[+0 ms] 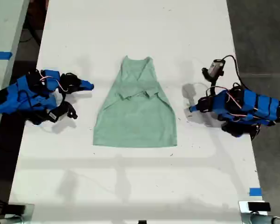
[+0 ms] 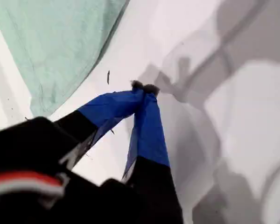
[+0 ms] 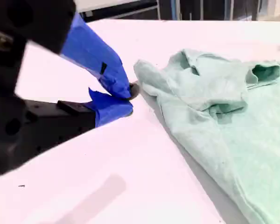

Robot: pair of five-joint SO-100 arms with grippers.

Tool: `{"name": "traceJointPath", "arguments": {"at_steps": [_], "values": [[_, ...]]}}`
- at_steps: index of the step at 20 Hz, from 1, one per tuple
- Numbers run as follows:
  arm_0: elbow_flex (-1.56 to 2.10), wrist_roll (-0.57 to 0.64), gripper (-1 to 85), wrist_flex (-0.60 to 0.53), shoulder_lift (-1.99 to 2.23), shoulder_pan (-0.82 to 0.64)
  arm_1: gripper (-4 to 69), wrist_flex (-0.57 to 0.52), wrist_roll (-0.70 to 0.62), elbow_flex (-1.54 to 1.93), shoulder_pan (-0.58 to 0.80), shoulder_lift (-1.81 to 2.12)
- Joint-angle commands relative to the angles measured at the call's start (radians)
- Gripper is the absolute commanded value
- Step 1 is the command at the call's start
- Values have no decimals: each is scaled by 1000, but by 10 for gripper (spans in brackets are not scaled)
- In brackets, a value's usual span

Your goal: Fold t shirt

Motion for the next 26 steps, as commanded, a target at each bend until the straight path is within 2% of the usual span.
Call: {"name": "traceJointPath", "arguments": {"at_steps": [1, 3, 5, 7, 10, 11, 12, 14, 16, 19, 23, 24, 25, 26], "values": [[38, -8, -2, 3, 9, -8, -21, 77, 290, -196, -63, -253], [38, -6, -2, 3, 9, -8, -17, 38, 350, -342, -115, -500], [38, -6, -2, 3, 9, -8, 8, -98, 399, -436, -196, -709], [38, -6, -2, 3, 9, -8, 92, -242, 433, -526, -261, -930], [38, -6, -1, 3, 9, -8, 174, -382, 451, -641, -319, -1166], [38, -6, -1, 3, 9, -8, 245, -442, 439, -657, -331, -1223], [38, -6, -1, 3, 9, -8, 249, -480, 440, -667, -342, -1267], [38, -6, -2, 3, 9, -8, 235, -520, 469, -667, -351, -1330], [38, -6, -2, 3, 9, -8, 231, -632, 482, -603, -356, -1350], [38, -6, -2, 3, 9, -6, 229, -742, 492, -555, -364, -1414], [38, -6, -2, 3, 9, -6, 215, -756, 459, -594, -353, -1457], [38, -6, -2, 3, 9, -6, 137, -735, 448, -615, -347, -1457], [38, -6, -2, 3, 9, -6, 6, -696, 440, -646, -342, -1457], [38, -6, -2, 3, 9, -6, 6, -658, 420, -681, -336, -1457]]}}
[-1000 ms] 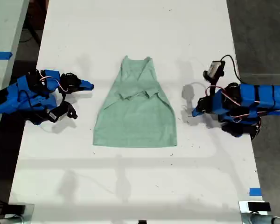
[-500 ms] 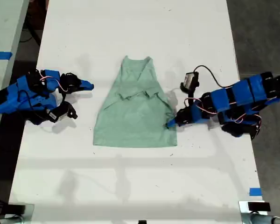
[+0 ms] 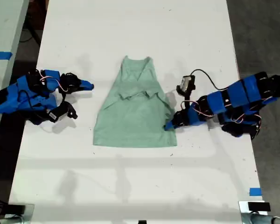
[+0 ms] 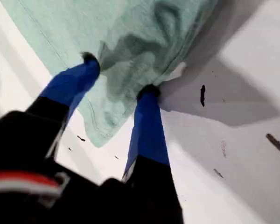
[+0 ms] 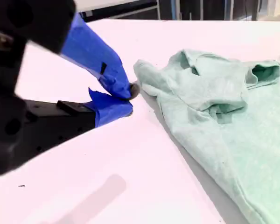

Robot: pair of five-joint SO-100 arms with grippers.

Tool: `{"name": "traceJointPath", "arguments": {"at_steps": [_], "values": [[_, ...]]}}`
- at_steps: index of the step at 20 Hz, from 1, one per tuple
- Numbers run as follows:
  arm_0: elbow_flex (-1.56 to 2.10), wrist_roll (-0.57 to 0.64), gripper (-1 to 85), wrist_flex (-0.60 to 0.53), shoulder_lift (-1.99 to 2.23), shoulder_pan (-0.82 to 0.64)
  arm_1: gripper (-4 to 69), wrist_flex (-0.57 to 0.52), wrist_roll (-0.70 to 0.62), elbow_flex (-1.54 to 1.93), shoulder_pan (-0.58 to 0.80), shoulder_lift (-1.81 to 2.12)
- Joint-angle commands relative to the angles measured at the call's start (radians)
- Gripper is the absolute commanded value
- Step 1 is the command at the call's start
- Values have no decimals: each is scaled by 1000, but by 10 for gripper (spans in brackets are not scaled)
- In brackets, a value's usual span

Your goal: Fold t shirt

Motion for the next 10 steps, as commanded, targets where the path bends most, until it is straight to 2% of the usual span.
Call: {"name": "traceJointPath", "arguments": {"at_steps": [1, 10], "values": [[38, -6, -2, 3, 9, -6, 6, 92, -48, -123, 20, 3], [38, -6, -1, 3, 9, -5, 6, 348, -138, -374, 60, -18]]}}
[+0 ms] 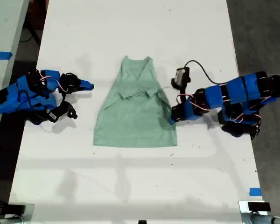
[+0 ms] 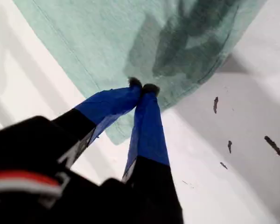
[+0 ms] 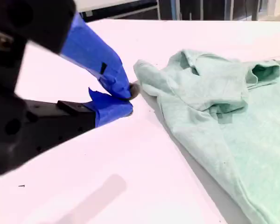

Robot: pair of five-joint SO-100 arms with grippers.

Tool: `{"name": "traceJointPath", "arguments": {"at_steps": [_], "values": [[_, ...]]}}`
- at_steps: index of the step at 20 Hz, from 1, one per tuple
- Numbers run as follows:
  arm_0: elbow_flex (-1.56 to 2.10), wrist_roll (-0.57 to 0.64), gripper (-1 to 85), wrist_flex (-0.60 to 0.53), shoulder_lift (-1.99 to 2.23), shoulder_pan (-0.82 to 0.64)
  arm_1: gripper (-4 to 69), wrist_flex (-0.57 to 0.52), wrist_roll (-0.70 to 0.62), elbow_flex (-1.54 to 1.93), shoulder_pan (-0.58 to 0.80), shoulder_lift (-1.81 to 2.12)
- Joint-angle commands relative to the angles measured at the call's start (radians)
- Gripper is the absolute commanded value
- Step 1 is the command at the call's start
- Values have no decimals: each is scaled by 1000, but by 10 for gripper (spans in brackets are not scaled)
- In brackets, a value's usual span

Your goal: Fold t shirt

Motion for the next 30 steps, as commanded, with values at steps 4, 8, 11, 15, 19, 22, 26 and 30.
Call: {"name": "traceJointPath", "arguments": {"at_steps": [4, 8, 11, 15, 19, 22, 26, 30], "values": [[38, -6, -1, 3, 9, -5, 264, 60, 34, -75, -18, -49], [38, -6, -1, 3, 9, -5, 250, 25, 81, -89, -41, -190], [38, -6, -1, 3, 9, -5, 248, 5, 104, -95, -43, -273], [38, -6, -1, 3, 9, -5, 9, 3, 109, -103, -44, -278], [38, -6, -1, 3, 9, -5, 8, 244, 5, -353, 3, -268], [38, -6, -1, 3, 9, -5, 8, 431, -86, -641, 35, -319], [38, -6, 0, 3, 9, -6, 8, 529, -164, -1029, 21, -535], [38, -6, 0, 3, 9, -6, 8, 480, -227, -1293, 12, -788]]}}
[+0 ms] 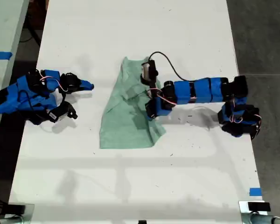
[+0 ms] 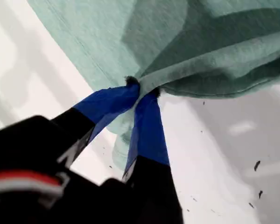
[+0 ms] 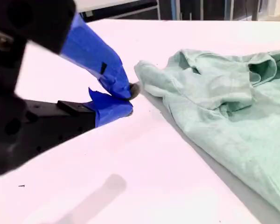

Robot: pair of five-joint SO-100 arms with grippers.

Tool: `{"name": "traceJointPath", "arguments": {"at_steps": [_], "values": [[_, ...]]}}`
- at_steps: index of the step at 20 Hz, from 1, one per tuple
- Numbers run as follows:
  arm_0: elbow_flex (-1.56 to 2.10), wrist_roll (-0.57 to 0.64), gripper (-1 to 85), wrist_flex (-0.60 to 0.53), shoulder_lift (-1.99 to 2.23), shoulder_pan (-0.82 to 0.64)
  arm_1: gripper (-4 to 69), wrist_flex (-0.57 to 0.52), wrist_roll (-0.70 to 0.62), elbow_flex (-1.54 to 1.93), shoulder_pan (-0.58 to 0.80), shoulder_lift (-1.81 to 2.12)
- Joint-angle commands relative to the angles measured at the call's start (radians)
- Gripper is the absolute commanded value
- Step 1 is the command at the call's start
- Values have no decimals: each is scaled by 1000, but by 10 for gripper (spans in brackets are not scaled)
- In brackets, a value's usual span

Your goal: Fold t shirt

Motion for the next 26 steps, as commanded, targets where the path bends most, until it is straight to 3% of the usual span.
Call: {"name": "traceJointPath", "arguments": {"at_steps": [1, 7, 10, 14, 17, 20, 23, 26], "values": [[38, -6, 0, 3, 9, -6, 8, -89, -44, -124, -15, -55], [38, -6, 1, 3, 9, -6, 26, -341, -152, -69, -58, -98], [38, -6, 1, 3, 9, -6, 184, -367, -175, -64, -67, -98], [38, -6, 1, 3, 9, -6, 252, -390, -210, -64, -72, -57], [38, -6, 1, 3, 9, -6, 230, -374, -209, -44, -71, -25], [38, -6, 2, 3, 9, -6, 195, -204, -126, -15, -46, 49], [38, -6, 3, 3, 9, -6, 122, -77, -60, 156, -17, 272], [38, -6, 4, 3, 9, -5, 25, -86, -8, 503, -2, 592]]}}
